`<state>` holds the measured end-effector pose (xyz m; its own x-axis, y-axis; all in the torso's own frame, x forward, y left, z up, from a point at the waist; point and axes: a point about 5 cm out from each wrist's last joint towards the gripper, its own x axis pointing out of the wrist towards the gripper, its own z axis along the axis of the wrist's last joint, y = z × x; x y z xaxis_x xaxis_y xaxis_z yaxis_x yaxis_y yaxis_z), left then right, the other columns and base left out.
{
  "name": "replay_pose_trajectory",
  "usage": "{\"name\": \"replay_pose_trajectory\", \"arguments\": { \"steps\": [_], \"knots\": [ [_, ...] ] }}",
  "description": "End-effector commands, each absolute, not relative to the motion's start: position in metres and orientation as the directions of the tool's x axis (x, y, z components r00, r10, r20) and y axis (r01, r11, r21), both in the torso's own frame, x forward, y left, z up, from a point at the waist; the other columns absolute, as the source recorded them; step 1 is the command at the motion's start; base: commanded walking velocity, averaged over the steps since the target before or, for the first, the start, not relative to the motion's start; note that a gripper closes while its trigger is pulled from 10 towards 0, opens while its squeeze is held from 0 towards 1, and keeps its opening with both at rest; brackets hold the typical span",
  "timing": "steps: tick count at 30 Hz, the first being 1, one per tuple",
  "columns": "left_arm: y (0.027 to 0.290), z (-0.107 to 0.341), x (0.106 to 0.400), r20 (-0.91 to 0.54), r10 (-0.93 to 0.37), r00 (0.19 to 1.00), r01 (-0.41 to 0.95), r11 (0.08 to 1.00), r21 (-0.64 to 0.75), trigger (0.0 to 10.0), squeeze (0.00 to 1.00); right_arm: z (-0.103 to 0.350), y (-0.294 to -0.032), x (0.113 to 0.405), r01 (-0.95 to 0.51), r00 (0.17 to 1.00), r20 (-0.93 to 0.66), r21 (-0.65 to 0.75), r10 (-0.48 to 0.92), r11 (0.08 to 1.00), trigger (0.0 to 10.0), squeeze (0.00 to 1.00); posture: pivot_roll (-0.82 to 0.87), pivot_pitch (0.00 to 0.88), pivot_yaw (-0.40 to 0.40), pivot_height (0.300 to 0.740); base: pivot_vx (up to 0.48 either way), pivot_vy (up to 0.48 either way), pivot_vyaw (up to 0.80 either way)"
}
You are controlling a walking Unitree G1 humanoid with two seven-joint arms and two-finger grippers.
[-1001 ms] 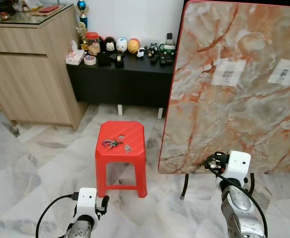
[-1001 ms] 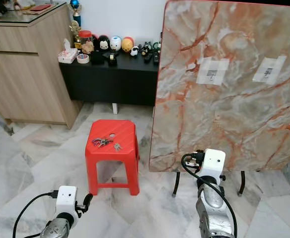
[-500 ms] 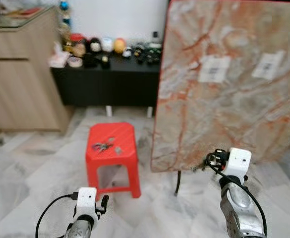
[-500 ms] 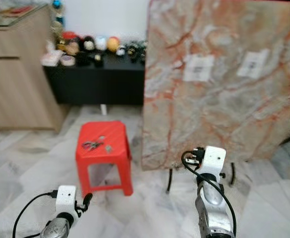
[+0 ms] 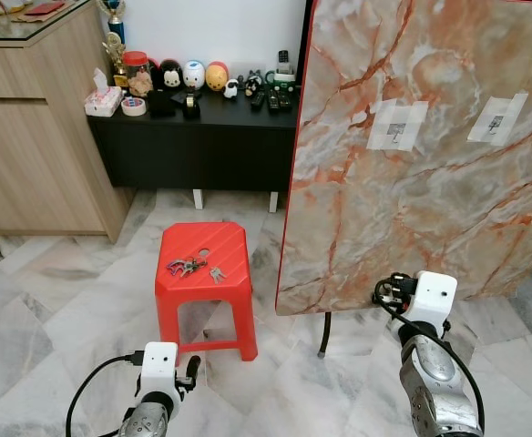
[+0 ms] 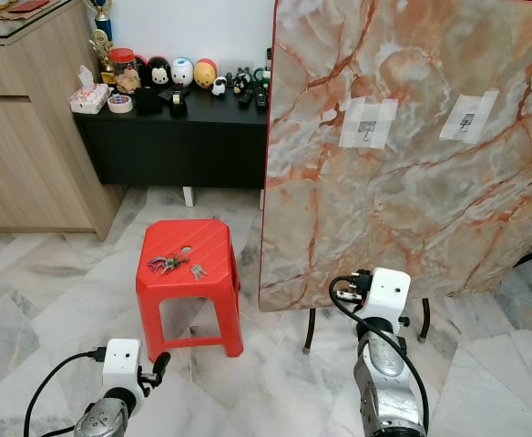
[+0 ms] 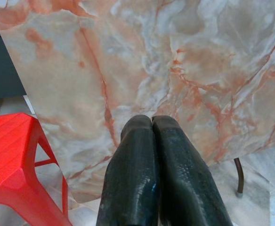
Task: Hang keys on a hook
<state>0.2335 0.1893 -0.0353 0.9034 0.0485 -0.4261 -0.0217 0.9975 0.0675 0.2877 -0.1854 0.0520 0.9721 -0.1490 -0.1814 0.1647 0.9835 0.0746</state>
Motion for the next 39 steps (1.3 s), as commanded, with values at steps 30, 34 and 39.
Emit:
{"name": "replay_pose_trajectory", "arguments": {
  "steps": [30,34,39],
  "knots": [
    [0.1904,-0.0345,0.2326,-0.415,0.053,0.908,-0.034,0.998,0.052,10.0,0.0,0.0614,-0.185,0.292,0.171,0.978,-0.132,0.061,-0.162,0.983,10.0,0.0,0.03,0.0,-0.074,0.74,0.26,0.0,0.0],
    [0.1904,-0.0344,0.2327,-0.414,0.053,0.909,-0.036,0.998,0.049,10.0,0.0,0.0612,-0.1844,0.292,0.169,0.978,-0.132,0.059,-0.16,0.984,10.0,0.0,0.03,0.0,-0.074,0.74,0.327,0.0,0.0],
    [0.1902,-0.0344,0.2328,-0.414,0.054,0.909,-0.038,0.998,0.046,10.0,0.0,0.0615,-0.1845,0.292,0.168,0.978,-0.131,0.059,-0.159,0.984,10.0,0.0,0.02,0.0,-0.073,0.74,0.332,0.0,0.0]
  ]
}}
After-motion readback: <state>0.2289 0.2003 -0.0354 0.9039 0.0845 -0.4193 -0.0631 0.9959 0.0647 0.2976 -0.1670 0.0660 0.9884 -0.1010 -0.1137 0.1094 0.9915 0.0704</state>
